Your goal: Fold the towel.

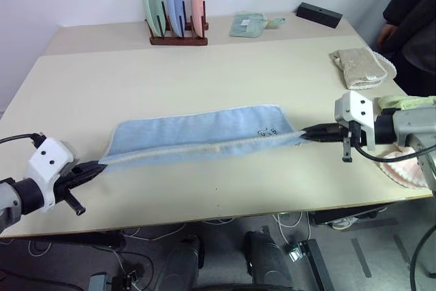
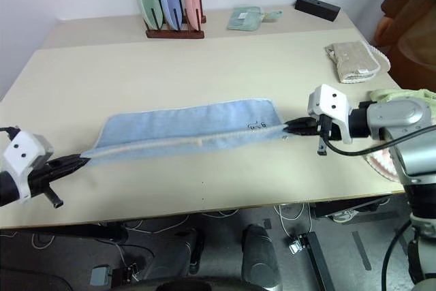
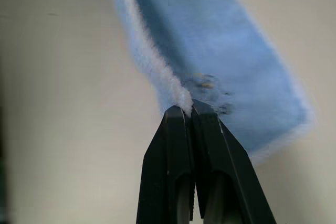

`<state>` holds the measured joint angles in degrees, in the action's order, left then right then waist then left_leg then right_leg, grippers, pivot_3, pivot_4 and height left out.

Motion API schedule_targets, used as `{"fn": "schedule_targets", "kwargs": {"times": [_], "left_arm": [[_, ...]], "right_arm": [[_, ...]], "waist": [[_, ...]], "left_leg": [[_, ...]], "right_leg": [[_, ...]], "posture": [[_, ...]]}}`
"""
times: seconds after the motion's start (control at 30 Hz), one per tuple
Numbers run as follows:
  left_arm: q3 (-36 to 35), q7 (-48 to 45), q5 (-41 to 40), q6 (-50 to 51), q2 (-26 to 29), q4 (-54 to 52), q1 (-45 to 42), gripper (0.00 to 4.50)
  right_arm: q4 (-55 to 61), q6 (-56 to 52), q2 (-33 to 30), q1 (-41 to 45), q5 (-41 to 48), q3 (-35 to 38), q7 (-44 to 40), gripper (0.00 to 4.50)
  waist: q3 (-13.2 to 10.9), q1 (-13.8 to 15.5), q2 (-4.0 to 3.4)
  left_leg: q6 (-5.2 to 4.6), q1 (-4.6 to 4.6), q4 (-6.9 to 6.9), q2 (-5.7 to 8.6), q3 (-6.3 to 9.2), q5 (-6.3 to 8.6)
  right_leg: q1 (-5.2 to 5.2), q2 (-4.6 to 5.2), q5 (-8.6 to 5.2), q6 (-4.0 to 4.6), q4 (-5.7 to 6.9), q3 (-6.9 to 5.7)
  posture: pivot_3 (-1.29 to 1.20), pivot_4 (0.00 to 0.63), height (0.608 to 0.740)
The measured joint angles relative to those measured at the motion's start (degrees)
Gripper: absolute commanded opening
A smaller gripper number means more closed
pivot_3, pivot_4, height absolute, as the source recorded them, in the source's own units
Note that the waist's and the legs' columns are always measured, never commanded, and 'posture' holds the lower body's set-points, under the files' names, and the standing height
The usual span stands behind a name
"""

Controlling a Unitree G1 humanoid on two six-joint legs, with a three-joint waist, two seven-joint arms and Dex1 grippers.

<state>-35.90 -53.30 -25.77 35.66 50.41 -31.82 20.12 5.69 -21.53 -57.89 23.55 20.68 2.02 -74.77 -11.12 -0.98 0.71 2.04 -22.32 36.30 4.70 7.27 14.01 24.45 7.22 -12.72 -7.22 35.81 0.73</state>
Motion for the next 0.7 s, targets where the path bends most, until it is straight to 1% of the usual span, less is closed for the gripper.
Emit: {"fn": "schedule_targets", "kwargs": {"times": [0.07,0.13,0.4,0.7], "left_arm": [[-0.1,-0.1,-0.3,0.0,0.0,-0.2,0.2,0.00],[1.3,0.9,1.0,-0.5,0.2,2.5,-1.4,0.00],[12.9,4.0,7.2,-8.2,0.1,18.7,-15.3,0.00],[22.4,5.2,12.6,-16.7,-2.2,37.5,-29.9,0.00]], "right_arm": [[-0.3,0.2,0.0,0.3,-0.3,0.0,0.3,0.03],[-3.0,1.6,1.0,2.5,-2.1,-1.2,1.6,0.03],[-23.3,13.0,11.4,15.7,-13.7,-8.7,9.2,0.03],[-43.8,23.1,18.4,25.7,-20.5,-12.1,12.9,0.03]], "waist": [[0.0,0.2,0.01],[0.0,0.3,0.01],[0.0,0.1,0.03],[0.0,-0.1,0.03]], "left_leg": [[0.00,0.00,0.00,-0.03,-0.04,0.00],[0.00,0.00,0.00,-0.03,-0.05,0.00],[0.04,-0.06,-0.13,-0.25,-0.11,-0.01],[0.11,-0.05,-0.14,-0.24,-0.14,0.00]], "right_leg": [[0.00,-0.02,0.01,0.01,-0.03,0.00],[0.00,-0.03,0.03,0.02,-0.05,0.00],[0.08,-0.28,0.31,-0.03,-0.36,0.01],[0.14,-0.42,0.42,0.00,-0.35,0.04]], "posture": [[0.00,0.150,0.740],[0.00,0.150,0.740],[0.00,0.150,0.740],[0.00,0.150,0.740]]}}
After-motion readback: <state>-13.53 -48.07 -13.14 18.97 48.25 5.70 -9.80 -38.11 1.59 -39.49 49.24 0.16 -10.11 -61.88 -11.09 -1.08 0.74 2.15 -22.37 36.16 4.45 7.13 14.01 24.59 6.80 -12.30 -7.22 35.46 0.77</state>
